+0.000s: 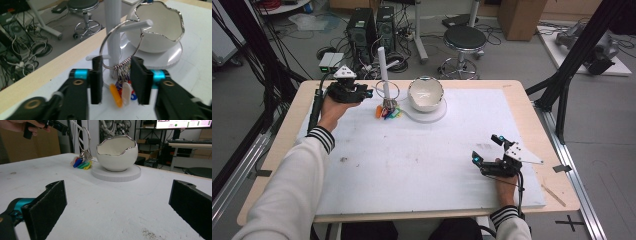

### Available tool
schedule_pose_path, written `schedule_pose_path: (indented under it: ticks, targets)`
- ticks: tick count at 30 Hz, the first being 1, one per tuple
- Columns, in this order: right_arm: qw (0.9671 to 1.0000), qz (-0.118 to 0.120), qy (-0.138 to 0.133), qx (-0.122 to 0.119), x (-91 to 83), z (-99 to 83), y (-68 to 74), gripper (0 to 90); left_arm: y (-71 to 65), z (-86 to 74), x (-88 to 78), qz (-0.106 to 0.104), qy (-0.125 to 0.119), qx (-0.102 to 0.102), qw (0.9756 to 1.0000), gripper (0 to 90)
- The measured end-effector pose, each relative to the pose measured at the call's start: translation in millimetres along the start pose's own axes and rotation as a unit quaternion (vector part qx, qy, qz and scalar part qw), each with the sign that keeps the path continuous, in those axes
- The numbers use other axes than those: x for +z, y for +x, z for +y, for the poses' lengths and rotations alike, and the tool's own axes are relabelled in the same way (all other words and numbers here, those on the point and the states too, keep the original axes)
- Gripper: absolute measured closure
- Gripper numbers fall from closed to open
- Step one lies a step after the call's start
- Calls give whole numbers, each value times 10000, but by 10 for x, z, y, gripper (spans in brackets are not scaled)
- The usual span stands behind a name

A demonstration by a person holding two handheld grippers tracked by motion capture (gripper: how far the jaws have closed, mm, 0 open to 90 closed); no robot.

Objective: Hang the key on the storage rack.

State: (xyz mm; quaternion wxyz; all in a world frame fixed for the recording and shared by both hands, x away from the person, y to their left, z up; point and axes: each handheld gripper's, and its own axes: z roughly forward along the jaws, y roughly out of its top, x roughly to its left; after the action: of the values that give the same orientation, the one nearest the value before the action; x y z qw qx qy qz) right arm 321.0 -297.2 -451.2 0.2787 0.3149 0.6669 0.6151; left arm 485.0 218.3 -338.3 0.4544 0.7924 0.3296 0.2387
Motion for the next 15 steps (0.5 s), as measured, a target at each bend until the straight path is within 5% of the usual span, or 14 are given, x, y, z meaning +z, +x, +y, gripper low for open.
schedule_pose_path:
  ticks: [2, 8, 9, 15]
  targets:
    - [10000, 2, 0, -4, -1, -1, -2, 9, -38, -22, -41, -19, -51, 136, 9999, 519]
    - [10000, 4, 0, -3, -1, -1, -3, 10, -159, -142, -298, -329, -376, 7, 9988, 322]
    - [10000, -8, -3, 0, 1, -1, 1, 10, -187, -170, -338, -379, -409, -58, 9984, 212]
    - [10000, -3, -9, -13, 1, -1, -5, 10, -389, -481, -688, -610, -648, 84, 9960, 46]
